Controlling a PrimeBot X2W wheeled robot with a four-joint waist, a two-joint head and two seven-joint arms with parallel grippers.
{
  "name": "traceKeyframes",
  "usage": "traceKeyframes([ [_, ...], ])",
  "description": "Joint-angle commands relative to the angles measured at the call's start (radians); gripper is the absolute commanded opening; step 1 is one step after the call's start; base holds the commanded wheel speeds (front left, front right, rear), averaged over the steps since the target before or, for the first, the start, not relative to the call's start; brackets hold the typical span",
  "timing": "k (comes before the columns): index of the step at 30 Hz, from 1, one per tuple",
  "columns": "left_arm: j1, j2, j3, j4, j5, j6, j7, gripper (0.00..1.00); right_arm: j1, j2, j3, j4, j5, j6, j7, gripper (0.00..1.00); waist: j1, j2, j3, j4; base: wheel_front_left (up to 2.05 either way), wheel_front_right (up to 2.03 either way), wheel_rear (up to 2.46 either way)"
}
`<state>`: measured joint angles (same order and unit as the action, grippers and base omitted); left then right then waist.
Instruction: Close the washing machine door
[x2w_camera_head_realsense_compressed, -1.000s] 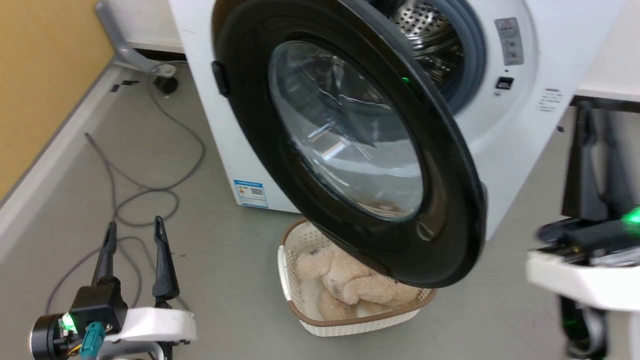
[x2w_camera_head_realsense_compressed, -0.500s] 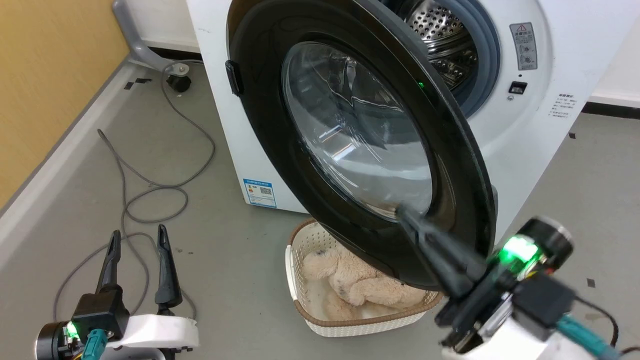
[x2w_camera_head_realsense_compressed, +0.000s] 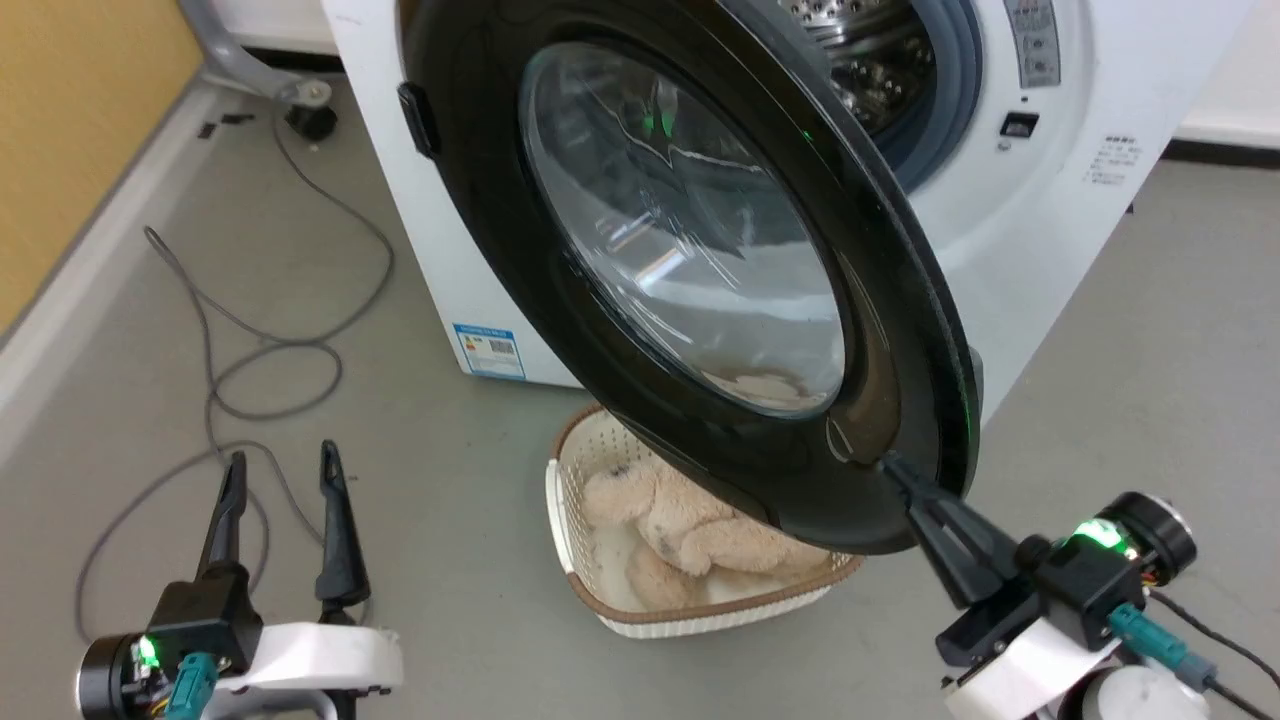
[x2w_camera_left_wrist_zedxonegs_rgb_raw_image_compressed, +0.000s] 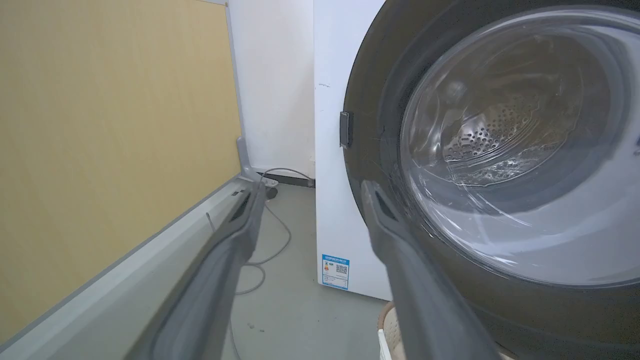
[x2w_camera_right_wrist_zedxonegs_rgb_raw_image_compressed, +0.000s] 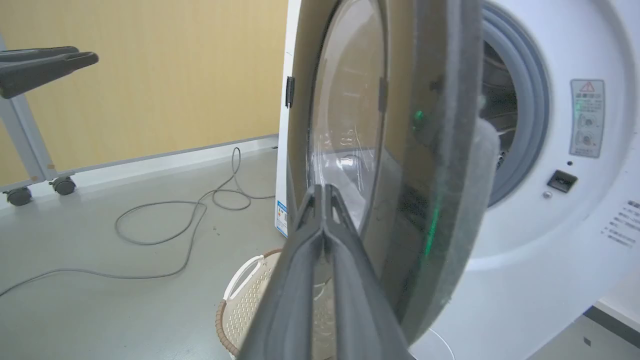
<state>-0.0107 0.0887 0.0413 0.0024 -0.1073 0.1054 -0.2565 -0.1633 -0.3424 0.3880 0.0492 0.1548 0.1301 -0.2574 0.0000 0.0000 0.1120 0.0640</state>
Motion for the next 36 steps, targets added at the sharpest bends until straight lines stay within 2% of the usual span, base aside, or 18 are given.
traceKeyframes([
  [1, -0.023, -0.007, 0.000, -0.003, 0.010, -0.007, -0.005, 1.00, -0.012, 0.015, -0.023, 0.016, 0.006, 0.001, -0.004, 0.00, 0.0000, 0.0000, 0.022, -0.009, 0.00, 0.00, 0.00],
  [16, -0.101, -0.030, -0.031, -0.011, 0.042, -0.026, -0.005, 1.00, -0.157, 0.055, -0.213, 0.109, 0.007, 0.001, -0.004, 0.00, 0.0000, 0.0000, 0.127, -0.007, 0.00, 0.00, 0.00],
  [36, -0.225, -0.038, -0.067, -0.024, 0.037, -0.013, -0.005, 1.00, -0.528, 0.079, -0.438, 0.326, -0.045, 0.001, -0.004, 0.00, 0.0000, 0.0000, 0.329, 0.020, 0.00, 0.00, 0.00],
])
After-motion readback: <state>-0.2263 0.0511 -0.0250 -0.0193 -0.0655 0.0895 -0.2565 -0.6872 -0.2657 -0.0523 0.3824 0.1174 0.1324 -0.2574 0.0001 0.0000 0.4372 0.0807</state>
